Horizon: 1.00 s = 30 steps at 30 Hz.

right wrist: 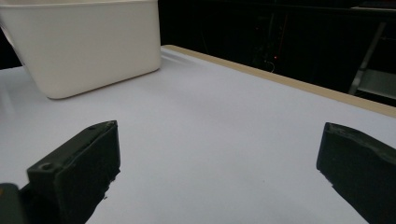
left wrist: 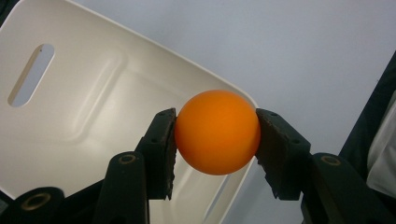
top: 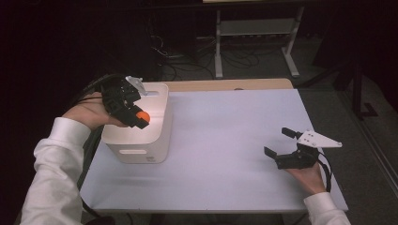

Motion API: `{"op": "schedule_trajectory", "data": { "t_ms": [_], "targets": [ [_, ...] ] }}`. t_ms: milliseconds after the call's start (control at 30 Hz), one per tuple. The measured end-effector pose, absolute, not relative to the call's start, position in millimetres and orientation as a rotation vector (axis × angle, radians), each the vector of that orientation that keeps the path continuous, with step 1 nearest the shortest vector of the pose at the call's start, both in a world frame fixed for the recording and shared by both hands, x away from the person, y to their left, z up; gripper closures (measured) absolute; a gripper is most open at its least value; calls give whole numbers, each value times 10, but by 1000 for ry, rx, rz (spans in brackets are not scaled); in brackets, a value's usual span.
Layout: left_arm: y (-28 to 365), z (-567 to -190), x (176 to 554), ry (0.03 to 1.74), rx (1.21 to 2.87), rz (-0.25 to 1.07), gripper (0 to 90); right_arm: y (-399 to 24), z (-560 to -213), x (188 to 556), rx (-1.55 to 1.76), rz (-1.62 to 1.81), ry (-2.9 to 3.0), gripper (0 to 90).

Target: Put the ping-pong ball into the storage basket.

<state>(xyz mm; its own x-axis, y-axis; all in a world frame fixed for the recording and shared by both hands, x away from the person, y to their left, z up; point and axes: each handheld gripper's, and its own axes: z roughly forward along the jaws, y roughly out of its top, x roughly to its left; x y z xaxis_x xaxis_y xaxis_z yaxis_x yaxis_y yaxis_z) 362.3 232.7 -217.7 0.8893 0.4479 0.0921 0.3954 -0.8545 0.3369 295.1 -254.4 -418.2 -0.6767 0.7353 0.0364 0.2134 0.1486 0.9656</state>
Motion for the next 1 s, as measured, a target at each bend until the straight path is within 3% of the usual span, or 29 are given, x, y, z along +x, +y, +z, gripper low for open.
{"op": "schedule_trajectory", "data": {
  "t_ms": [1000],
  "targets": [
    [2301,-2552,3666,625,2802,206,505,-2544,-4190,2952,908,1544,1985,0]
  ]
}}
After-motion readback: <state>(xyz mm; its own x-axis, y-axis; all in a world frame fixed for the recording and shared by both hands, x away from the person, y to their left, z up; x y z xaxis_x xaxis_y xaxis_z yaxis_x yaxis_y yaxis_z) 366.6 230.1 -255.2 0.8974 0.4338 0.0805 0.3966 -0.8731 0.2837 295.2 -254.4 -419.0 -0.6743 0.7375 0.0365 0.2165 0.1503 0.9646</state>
